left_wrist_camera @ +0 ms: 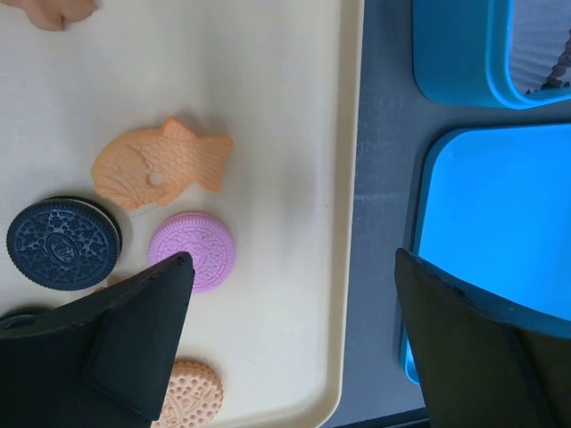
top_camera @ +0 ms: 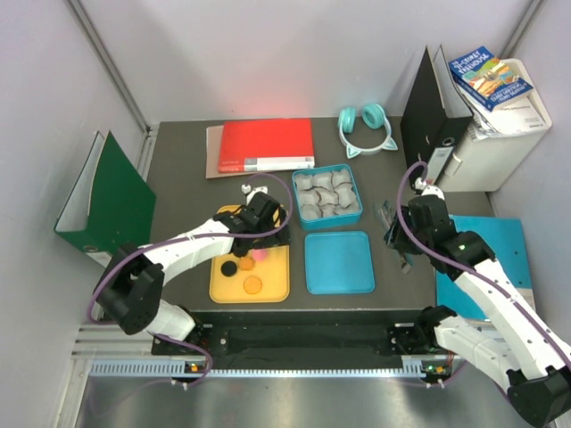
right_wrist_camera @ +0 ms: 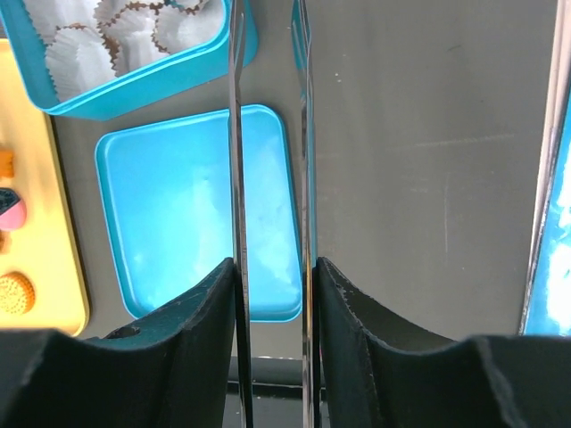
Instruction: Pack the cookies
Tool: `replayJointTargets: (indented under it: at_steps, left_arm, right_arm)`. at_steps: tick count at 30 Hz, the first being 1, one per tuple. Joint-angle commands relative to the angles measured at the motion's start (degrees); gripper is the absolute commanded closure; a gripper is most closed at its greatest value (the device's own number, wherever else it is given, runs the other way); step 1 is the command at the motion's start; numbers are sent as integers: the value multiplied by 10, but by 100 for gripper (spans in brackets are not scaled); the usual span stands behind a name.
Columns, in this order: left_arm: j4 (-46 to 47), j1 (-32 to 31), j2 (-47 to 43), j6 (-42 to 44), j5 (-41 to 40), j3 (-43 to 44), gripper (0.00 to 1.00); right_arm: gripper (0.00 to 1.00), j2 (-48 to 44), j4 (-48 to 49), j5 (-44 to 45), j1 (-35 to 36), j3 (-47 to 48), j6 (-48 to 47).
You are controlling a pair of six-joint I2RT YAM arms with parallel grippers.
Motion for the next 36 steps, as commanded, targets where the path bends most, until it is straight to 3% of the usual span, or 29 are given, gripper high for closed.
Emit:
replayJointTargets:
  at_steps: [1, 4, 9, 17, 21, 26, 36]
  left_arm:
    - [-3, -3, -9, -7, -16, 17, 2]
    - [-14, -3, -11, -4, -31, 26, 2]
    - [-51, -2, -50, -3, -106, 45, 2]
    - [-78, 22, -167, -32, -261, 33, 2]
    - [-130, 88, -177, -54, -247, 35, 2]
    - [-151, 221, -178, -59, -159, -8, 2]
    - [-163, 273, -190, -55, -149, -32, 2]
  right_arm:
    - [62, -9, 34, -22, 11, 25, -15]
    - [62, -18, 50, -46, 32, 42, -34]
    - [61, -2, 75, -77, 133, 97, -67]
    - [59, 114, 91, -57, 282, 154, -122]
    - [59, 164, 110, -65, 306, 145, -135]
    - [58, 191, 142, -78, 337, 134, -155]
    - [52, 276, 140, -54, 422, 175, -191]
